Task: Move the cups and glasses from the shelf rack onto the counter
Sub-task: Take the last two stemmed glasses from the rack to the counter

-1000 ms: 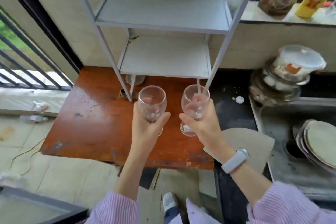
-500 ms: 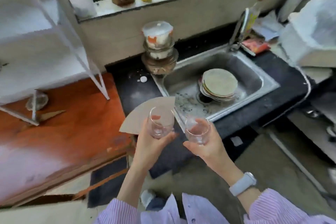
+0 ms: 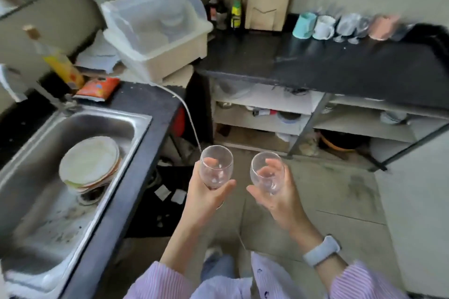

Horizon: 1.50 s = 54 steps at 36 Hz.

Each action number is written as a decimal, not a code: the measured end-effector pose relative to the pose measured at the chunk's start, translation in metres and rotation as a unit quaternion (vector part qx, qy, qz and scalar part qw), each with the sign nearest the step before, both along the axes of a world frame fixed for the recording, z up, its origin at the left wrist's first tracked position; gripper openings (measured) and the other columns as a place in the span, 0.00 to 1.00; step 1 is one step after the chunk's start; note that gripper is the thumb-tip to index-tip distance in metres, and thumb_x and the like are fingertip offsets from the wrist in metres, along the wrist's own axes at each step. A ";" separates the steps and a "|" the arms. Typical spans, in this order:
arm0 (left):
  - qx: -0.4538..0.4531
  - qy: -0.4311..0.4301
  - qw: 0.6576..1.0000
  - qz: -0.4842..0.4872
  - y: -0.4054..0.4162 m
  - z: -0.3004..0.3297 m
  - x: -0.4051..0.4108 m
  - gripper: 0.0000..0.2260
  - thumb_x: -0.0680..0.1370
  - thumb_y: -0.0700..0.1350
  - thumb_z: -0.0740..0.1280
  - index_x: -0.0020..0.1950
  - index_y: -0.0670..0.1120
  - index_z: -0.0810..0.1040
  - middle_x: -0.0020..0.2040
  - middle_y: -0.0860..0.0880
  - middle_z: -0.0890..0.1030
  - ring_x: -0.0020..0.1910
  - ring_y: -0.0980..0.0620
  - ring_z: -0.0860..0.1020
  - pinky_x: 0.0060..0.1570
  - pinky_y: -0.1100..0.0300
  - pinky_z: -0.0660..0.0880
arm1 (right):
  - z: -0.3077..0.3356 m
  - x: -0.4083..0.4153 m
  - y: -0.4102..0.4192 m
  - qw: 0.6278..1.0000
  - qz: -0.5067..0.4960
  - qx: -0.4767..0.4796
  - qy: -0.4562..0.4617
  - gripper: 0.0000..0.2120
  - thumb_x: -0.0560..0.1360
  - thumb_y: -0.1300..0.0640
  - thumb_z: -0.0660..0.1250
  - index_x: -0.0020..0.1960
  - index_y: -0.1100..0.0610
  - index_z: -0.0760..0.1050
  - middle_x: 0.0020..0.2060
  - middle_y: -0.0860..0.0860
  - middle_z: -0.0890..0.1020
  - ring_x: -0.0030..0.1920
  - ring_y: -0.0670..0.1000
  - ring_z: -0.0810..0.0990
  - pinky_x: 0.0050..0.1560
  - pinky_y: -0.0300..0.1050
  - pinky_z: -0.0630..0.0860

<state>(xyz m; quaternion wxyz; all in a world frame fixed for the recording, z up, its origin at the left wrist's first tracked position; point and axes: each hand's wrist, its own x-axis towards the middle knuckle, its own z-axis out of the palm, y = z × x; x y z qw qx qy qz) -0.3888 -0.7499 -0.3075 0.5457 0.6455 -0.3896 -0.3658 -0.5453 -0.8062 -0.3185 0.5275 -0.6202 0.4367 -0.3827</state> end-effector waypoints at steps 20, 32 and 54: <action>0.010 0.012 0.976 -0.218 -0.405 -0.020 -0.060 0.19 0.64 0.49 0.75 0.50 0.50 0.71 0.40 0.54 0.78 0.36 0.63 0.76 0.38 0.70 0.73 | -0.004 -0.083 -0.330 0.977 -0.212 0.027 0.024 0.28 0.60 0.46 0.74 0.56 0.41 0.65 0.47 0.44 0.76 0.48 0.39 0.76 0.54 0.43 0.73; 0.039 -0.009 0.958 -0.283 -0.594 -0.029 -0.132 0.19 0.67 0.41 0.76 0.49 0.54 0.70 0.45 0.51 0.77 0.37 0.67 0.75 0.37 0.74 0.72 | -0.020 -0.147 -0.477 0.953 -0.296 0.058 0.022 0.27 0.62 0.47 0.74 0.56 0.37 0.65 0.51 0.43 0.76 0.50 0.39 0.77 0.48 0.33 0.75; 0.126 -0.118 0.947 -0.271 -0.932 -0.102 -0.334 0.26 0.65 0.50 0.76 0.59 0.50 0.69 0.52 0.53 0.79 0.54 0.51 0.78 0.59 0.51 0.73 | -0.094 -0.331 -0.839 0.937 -0.326 0.055 0.115 0.32 0.64 0.54 0.77 0.62 0.45 0.64 0.54 0.41 0.73 0.59 0.49 0.72 0.59 0.44 0.71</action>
